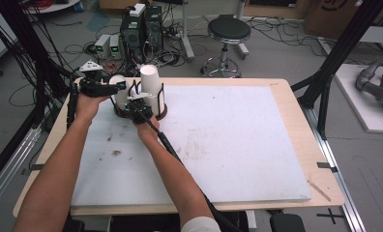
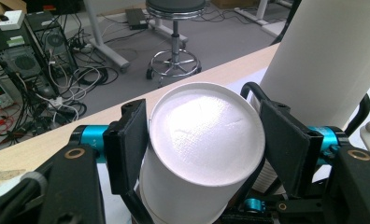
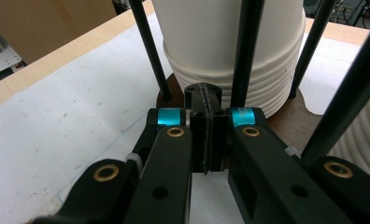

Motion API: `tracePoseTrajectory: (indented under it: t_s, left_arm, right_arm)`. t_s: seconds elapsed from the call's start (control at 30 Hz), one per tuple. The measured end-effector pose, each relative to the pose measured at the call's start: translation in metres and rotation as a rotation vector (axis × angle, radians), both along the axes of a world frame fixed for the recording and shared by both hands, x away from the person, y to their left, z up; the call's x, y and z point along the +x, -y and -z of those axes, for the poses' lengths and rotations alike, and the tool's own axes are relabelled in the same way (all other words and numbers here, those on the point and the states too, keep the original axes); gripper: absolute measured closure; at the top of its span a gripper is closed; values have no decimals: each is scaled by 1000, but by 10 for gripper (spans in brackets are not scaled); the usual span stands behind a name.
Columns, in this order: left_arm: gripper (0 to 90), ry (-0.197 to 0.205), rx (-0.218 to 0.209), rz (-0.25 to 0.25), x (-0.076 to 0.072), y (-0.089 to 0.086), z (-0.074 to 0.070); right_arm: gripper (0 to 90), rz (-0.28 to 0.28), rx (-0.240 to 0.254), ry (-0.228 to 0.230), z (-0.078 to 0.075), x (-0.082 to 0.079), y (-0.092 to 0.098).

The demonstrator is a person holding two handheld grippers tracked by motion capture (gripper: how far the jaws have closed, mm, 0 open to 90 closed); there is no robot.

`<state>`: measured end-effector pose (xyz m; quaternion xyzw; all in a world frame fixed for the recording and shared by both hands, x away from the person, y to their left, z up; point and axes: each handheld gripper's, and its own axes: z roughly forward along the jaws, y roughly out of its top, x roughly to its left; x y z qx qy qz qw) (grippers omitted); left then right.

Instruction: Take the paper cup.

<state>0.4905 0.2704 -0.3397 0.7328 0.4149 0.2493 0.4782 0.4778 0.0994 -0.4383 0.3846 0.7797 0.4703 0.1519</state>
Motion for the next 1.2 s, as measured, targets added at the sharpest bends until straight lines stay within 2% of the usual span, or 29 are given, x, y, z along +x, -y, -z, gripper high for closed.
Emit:
tracePoseTrajectory:
  t_s: [0.17,0.23,0.3,0.43,0.53,0.6,0.87,0.93,1.03,1.1,1.2]
  left_arm:
    - [347,1,6,0,-1,1,-1]
    - [347,13,-23,-2,-2,0,-3]
    - [348,23,-25,0,-3,1,-7]
    - [348,7,-3,-11,-1,3,-8]
    - [348,-16,32,-33,2,4,-3]
    - [348,-17,14,-42,2,2,-2]
    - [347,-28,10,-53,4,3,-2]
    - [345,-19,12,-59,5,4,-2]
    - [317,40,29,-55,4,7,-2]
    - [247,44,5,-48,7,9,-3]
    - [230,42,12,-39,10,12,-4]
  right_arm:
    - [900,2,4,-3,0,0,0]
    - [900,2,-12,-8,2,1,0]
    - [900,7,-29,-25,6,2,-1]
    - [900,-4,-12,-7,4,-1,-3]
    - [900,-14,4,-1,1,-2,-4]
    - [900,-15,14,4,-1,-3,-4]
    - [900,-7,11,-4,0,-1,-3]
    - [900,-5,10,-4,0,-1,-3]
    - [900,0,6,-9,0,-1,-2]
    - [900,0,9,-2,0,0,-1]
    - [900,-3,10,1,-1,-1,-2]
